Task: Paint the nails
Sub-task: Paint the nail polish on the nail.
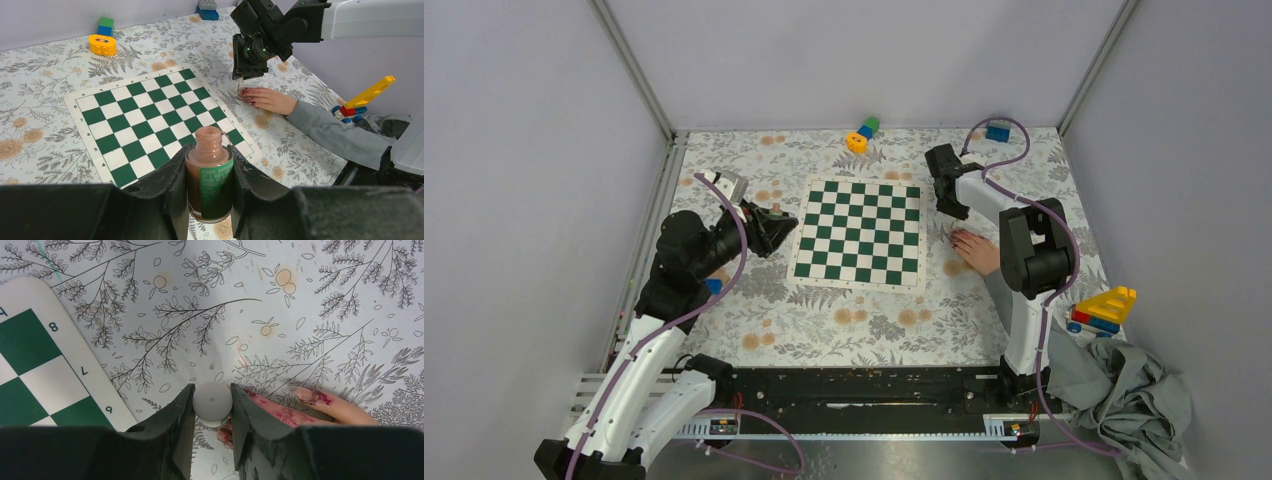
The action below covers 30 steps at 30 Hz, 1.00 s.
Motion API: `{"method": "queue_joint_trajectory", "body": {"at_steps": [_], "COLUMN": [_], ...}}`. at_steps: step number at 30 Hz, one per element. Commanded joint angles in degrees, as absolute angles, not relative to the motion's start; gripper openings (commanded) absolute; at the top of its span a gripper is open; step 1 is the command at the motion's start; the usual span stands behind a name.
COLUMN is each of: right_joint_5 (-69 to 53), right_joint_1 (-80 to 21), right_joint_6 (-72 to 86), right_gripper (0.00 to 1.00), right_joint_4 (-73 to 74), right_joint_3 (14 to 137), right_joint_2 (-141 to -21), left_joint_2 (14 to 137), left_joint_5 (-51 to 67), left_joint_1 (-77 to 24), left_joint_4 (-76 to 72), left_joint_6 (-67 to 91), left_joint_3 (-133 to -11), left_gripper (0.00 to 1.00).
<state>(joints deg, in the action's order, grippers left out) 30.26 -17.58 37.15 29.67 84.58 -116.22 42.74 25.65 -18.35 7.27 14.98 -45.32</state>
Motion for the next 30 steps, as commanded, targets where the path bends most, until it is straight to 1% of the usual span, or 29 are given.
{"method": "queue_joint_trajectory", "body": {"at_steps": [1, 30], "right_joint_5": [33.21, 33.08], "right_joint_1": [-18.45, -19.49], "right_joint_6": [35.84, 32.58], "right_gripper": [0.0, 0.0], "right_joint_4": [31.38, 31.38], "right_joint_3": [85.34, 84.24], "right_joint_2": [-116.27, -115.74], "left_joint_2": [41.62, 41.53], "left_joint_5": [24.94, 25.27], "left_joint_1": [-18.62, -19.14], "left_joint_4": [4.82, 4.69], "left_joint_6": [14.45, 14.58], "left_joint_3": [-46.15, -46.14], "left_gripper": [0.0, 0.0]}}
